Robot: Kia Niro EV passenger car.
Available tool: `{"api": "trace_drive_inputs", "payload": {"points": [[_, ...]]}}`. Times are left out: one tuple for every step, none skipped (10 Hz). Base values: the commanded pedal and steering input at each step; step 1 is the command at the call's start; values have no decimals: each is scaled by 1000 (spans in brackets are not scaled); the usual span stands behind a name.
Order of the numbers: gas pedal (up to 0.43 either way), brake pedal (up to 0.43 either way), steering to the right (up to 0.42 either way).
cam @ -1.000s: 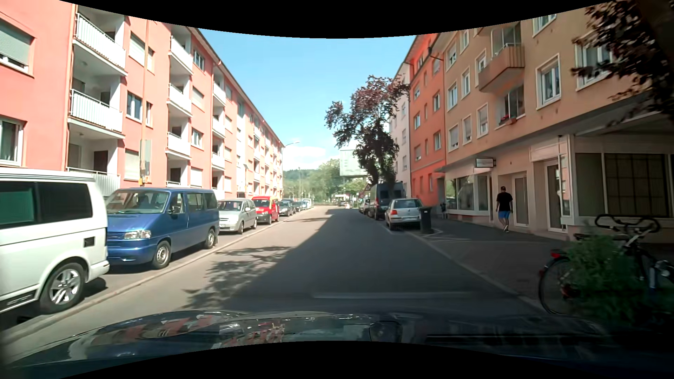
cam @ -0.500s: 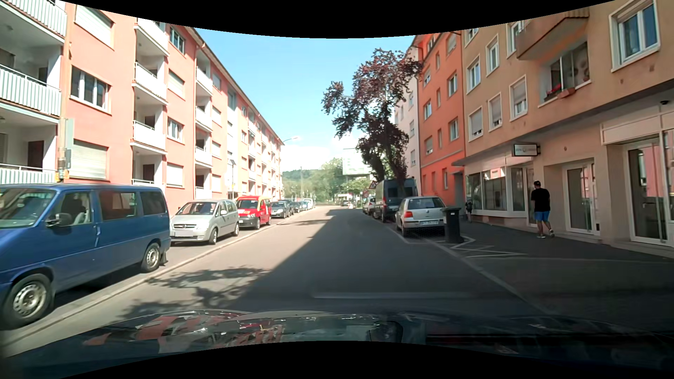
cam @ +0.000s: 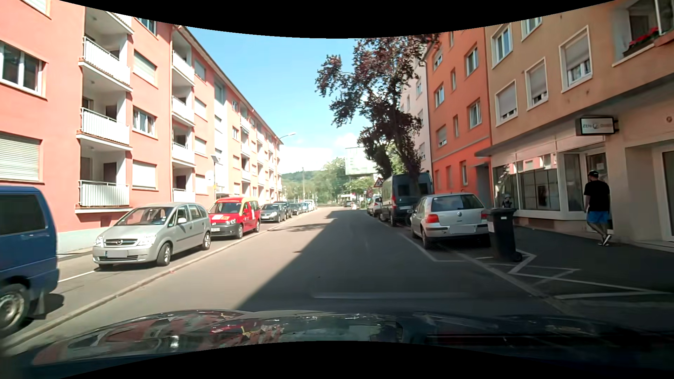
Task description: Follow the waypoints while adhering to traffic rules and regulations
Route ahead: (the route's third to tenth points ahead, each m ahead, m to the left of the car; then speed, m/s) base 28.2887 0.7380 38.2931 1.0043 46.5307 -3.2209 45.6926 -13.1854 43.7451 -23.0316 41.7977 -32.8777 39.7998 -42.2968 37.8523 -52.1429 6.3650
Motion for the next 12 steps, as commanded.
{"api": "trace_drive_inputs", "payload": {"points": [[79, 0, -20], [79, 0, -20], [79, 0, -20], [79, 0, -20], [79, 0, -20], [79, 0, -20], [79, 0, -20], [79, 0, -20], [79, 0, -20], [79, 0, -20], [79, 0, -20], [79, 0, -20]]}}
